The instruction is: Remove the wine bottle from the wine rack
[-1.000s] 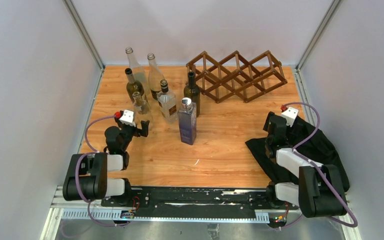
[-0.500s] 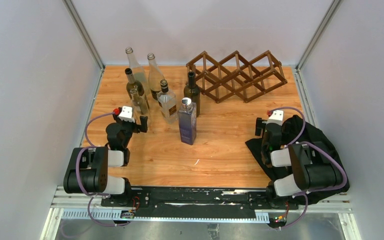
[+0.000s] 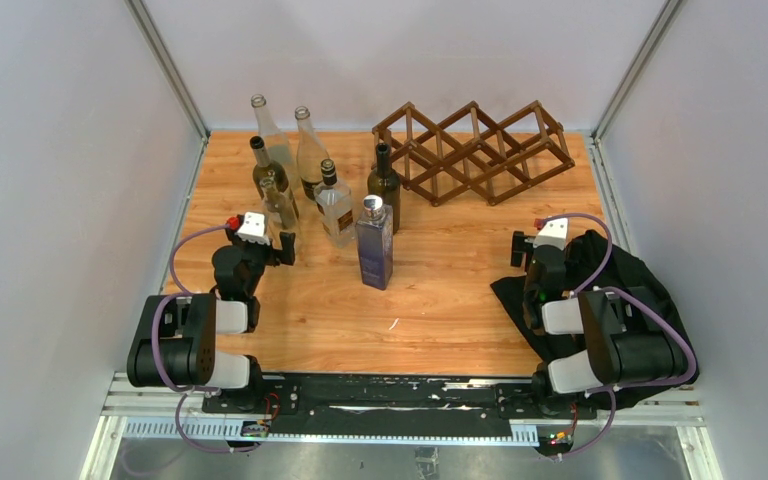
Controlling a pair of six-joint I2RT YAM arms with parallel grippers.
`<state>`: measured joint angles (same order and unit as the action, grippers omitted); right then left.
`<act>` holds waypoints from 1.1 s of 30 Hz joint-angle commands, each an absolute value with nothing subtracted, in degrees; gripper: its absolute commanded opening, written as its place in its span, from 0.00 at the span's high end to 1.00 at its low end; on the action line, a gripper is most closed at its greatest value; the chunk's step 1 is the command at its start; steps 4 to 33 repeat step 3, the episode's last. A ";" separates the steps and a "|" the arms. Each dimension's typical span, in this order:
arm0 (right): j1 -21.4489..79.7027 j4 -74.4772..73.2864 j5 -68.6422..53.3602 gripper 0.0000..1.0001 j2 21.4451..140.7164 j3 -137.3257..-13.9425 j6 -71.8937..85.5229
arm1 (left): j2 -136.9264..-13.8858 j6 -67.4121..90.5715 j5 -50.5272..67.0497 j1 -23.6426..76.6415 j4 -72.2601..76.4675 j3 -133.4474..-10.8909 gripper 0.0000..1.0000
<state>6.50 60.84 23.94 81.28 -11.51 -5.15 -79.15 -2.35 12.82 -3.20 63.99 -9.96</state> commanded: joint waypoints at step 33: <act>7.08 63.37 23.85 0.00 81.83 -11.62 -5.98 | -79.11 -3.18 11.72 -2.47 64.16 -10.45 0.00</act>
